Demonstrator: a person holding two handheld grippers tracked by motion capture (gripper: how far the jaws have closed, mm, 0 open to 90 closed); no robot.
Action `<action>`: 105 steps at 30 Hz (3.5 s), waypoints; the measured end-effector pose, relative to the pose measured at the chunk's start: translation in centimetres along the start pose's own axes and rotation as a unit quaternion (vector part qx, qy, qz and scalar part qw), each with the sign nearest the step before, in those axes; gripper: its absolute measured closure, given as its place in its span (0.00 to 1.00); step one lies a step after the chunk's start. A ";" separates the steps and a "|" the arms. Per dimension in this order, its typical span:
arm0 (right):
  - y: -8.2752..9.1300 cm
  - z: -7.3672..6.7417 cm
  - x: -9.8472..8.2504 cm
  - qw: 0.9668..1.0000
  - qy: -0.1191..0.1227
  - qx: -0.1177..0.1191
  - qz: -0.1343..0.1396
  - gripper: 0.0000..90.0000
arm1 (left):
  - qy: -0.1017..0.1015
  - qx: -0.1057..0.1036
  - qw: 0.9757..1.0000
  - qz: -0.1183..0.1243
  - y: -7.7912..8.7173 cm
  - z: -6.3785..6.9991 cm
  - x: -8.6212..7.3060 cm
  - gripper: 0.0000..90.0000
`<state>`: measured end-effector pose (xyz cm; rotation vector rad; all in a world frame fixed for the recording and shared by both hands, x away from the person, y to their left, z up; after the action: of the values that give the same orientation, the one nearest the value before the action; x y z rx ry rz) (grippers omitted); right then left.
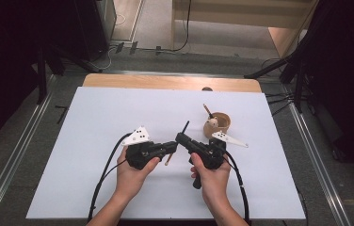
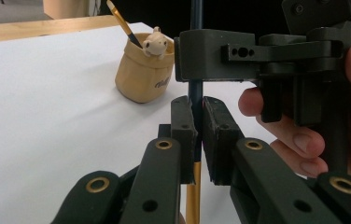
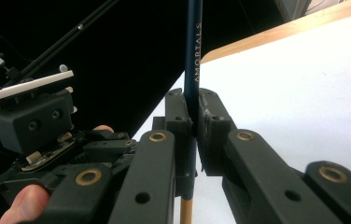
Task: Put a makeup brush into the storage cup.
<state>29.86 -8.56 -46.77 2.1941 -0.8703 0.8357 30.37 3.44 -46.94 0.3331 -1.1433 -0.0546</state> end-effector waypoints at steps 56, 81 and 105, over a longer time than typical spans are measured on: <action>-0.9 -1.3 -1.6 0.828 0.525 -0.196 -0.008 0.95 | -0.012 0.047 0.997 -0.061 4.2 0.4 3.0 0.78; -1.6 -2.1 -3.2 0.767 0.608 -0.206 -0.014 0.95 | 0.017 0.053 0.991 -0.120 2.9 0.1 1.8 0.89; -1.8 -1.9 -3.2 0.784 0.588 -0.197 -0.014 0.89 | 0.022 0.044 0.991 -0.122 2.8 -0.1 1.6 0.96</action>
<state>28.74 -5.01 -48.48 0.9453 -0.2882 1.5448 30.78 5.76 -44.79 0.5507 -1.0579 -0.2115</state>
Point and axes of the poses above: each handheld gripper's, and its own axes: y roughly backward along the jaws, x roughly out of its top, z roughly to its right, the point moved 7 cm from there along -y, roughly forward along the jaws, and after that the axes turned 13 degrees about -x, right-handed, at the moved point
